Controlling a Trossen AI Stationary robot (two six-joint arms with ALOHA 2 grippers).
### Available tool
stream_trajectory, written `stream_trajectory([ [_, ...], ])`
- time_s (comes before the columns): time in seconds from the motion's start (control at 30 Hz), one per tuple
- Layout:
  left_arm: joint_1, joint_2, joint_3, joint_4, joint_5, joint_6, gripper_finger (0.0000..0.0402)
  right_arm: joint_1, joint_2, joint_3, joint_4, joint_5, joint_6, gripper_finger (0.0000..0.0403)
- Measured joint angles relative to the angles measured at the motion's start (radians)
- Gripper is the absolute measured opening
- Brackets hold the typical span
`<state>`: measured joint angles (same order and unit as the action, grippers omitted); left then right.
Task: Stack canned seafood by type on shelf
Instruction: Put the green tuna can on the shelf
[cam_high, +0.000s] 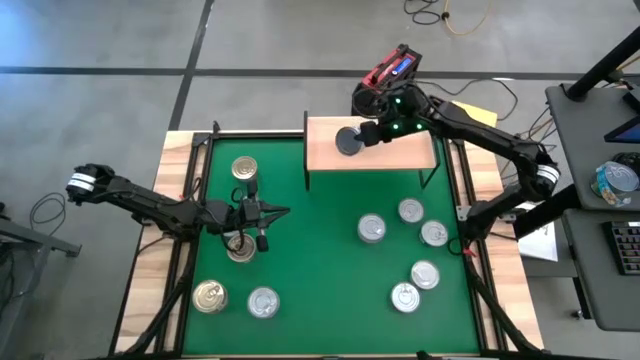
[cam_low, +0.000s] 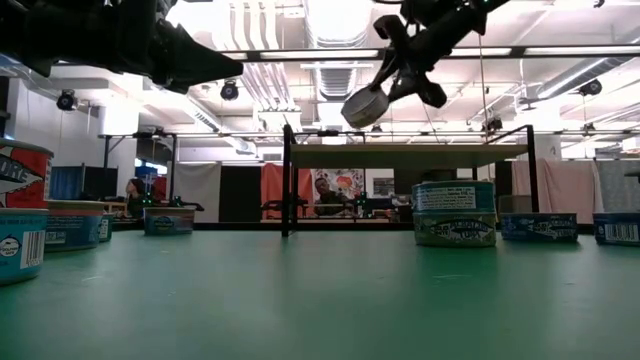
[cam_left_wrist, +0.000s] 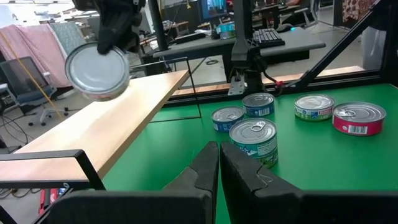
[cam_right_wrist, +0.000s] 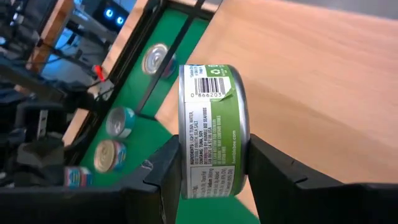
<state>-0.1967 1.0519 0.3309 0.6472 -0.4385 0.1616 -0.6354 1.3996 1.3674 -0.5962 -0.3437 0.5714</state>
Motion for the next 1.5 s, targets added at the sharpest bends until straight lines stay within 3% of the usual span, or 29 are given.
stream_trajectory([
  [1.03,0.000,0.001,0.000,0.004,0.002,0.006,0.0000,-0.013,0.052,0.000,-0.073,0.055,-0.019,0.0147],
  [1.5,0.000,0.001,0.000,0.002,0.002,0.006,0.0000,-0.013,0.056,0.000,-0.085,0.061,-0.008,0.0206],
])
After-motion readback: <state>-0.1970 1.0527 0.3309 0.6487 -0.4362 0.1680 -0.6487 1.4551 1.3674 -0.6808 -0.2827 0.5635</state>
